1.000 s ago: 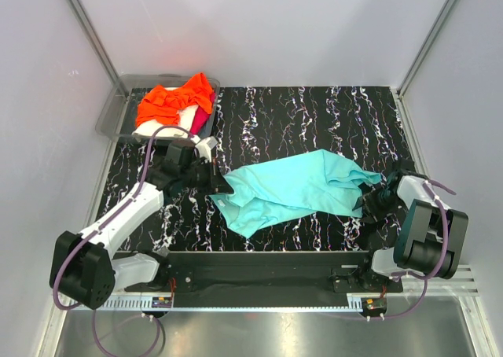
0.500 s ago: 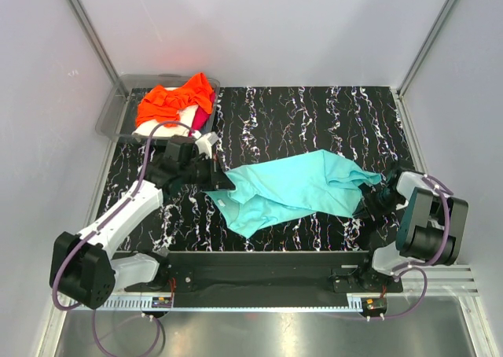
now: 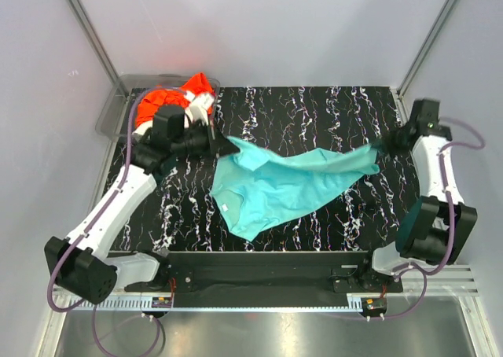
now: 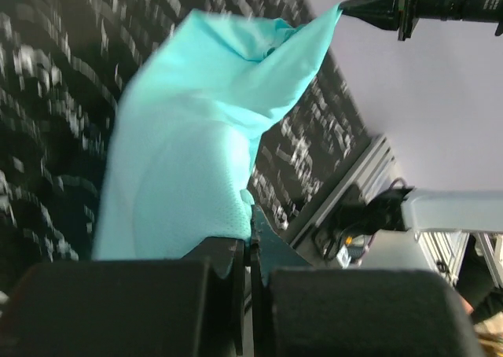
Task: Fold and stack the t-shirts
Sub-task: Flatten the tshirt out
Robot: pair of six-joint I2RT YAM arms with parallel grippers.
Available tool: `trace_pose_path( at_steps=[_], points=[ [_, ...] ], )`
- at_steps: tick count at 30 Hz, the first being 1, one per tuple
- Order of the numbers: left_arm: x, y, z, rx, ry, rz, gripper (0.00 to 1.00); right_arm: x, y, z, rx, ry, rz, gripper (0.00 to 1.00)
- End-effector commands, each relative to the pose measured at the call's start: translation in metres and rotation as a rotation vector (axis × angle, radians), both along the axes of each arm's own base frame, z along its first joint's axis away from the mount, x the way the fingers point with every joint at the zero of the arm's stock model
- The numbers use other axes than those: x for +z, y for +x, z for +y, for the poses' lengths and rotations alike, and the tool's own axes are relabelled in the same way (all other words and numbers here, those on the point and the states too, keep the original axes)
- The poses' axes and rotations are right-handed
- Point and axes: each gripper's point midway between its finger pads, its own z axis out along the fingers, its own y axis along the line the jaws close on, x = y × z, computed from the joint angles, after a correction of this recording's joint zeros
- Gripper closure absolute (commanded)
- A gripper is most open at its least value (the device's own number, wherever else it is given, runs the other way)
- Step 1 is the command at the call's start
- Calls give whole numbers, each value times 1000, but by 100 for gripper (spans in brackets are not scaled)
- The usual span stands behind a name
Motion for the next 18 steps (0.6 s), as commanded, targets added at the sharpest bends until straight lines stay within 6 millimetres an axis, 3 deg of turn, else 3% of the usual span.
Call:
trace_pose_path(
  at_steps=[1, 2, 3, 5, 8, 10, 11, 13, 14, 17, 18],
  points=[
    [72, 22, -6, 11, -67, -193, 100, 74, 22, -21, -7, -150, -146, 100],
    [80, 25, -8, 1, -75, -204, 100, 100, 27, -26, 2, -200, -205, 100],
    [106, 24, -10, -8, -102, -257, 100, 120, 26, -30, -4, -240, -251, 100],
    [128, 18, -12, -39, -130, -296, 100, 156, 24, -32, 16, -303, -341, 100],
    [176, -6, -8, -90, -180, -419, 100, 208, 7, -31, 13, -379, -486, 100],
    [200, -25, -3, -123, -195, -511, 100, 244, -13, -25, 10, -430, -589, 100],
    [220, -44, 4, -131, -212, -580, 100, 266, -29, -22, 4, -461, -648, 100],
    [238, -66, 12, -148, -223, -659, 100, 288, -47, -20, -14, -504, -706, 100],
    [254, -87, 19, -160, -243, -722, 100, 309, -66, -16, -21, -536, -769, 100],
    [279, -123, 30, -198, -272, -822, 100, 347, -101, -11, -49, -603, -872, 100],
    [289, -143, 36, -209, -291, -866, 100, 361, -123, -9, -75, -630, -914, 100]
  ],
)
